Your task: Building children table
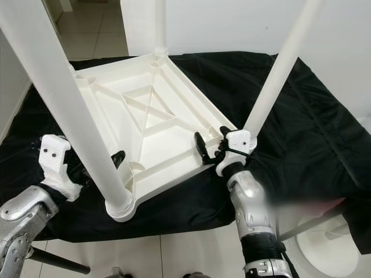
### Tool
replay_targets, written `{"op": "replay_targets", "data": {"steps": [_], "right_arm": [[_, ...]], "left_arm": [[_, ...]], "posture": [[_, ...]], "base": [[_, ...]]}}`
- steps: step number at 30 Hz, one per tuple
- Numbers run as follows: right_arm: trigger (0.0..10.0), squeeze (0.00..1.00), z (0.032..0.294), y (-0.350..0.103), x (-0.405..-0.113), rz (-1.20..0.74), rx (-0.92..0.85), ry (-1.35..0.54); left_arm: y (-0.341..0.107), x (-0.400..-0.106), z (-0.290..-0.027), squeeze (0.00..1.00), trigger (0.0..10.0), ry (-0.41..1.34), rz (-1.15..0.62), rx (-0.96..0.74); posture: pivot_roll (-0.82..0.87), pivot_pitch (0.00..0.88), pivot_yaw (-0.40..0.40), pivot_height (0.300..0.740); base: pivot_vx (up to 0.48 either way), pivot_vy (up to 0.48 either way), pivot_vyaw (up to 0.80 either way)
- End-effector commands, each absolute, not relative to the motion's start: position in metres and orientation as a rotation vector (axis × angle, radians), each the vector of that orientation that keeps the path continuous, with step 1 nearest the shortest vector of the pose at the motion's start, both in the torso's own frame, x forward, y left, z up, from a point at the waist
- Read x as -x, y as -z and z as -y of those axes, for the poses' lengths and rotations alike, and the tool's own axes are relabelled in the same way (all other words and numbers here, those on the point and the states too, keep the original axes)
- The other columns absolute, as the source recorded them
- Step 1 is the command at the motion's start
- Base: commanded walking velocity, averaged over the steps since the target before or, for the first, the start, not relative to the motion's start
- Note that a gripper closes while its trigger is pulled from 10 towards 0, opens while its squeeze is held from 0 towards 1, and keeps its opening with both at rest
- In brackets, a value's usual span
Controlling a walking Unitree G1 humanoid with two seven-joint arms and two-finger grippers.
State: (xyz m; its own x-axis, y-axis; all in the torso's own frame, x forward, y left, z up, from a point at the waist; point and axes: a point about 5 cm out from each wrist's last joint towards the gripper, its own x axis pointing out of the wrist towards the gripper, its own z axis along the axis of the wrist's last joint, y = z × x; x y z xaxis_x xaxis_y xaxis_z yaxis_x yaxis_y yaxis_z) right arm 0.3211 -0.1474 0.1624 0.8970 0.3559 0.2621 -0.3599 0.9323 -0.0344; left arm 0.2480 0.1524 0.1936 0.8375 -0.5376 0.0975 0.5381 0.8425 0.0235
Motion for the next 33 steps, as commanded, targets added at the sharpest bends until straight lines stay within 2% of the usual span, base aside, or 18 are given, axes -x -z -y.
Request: {"op": "replay_targets", "data": {"steps": [1, 3, 6, 11, 33], "right_arm": [[10.0, 0.0, 0.141, -0.161, -0.321, 0.255, -0.015, -0.398], [10.0, 0.0, 0.139, -0.162, -0.321, 0.257, -0.015, -0.403], [10.0, 0.0, 0.126, -0.161, -0.318, 0.255, -0.03, -0.431], [10.0, 0.0, 0.12, -0.158, -0.314, 0.244, -0.036, -0.45], [10.0, 0.0, 0.105, -0.148, -0.303, 0.221, -0.043, -0.462]], "left_arm": [[-0.19, -0.248, -0.147, 0.0, 10.0, 0.595, 0.09, 0.003], [-0.19, -0.249, -0.145, 0.0, 10.0, 0.6, 0.093, 0.003], [-0.193, -0.269, -0.132, 0.0, 10.0, 0.56, 0.118, -0.011], [-0.193, -0.273, -0.126, 0.0, 10.0, 0.564, 0.112, 0.039], [-0.185, -0.272, -0.103, 0.0, 10.0, 0.618, 0.115, 0.037]], "posture": [[-0.1, 0.116, -0.002, 0.74], [-0.1, 0.116, -0.002, 0.74], [-0.11, 0.117, 0.002, 0.74], [-0.12, 0.119, 0.001, 0.74], [-0.13, 0.124, 0.025, 0.74]], "base": [[0.0, 0.0, 0.0], [0.0, 0.0, 0.0], [0.0, 0.0, 0.0], [0.0, 0.0, 0.0], [0.0, 0.0, 0.0]]}}
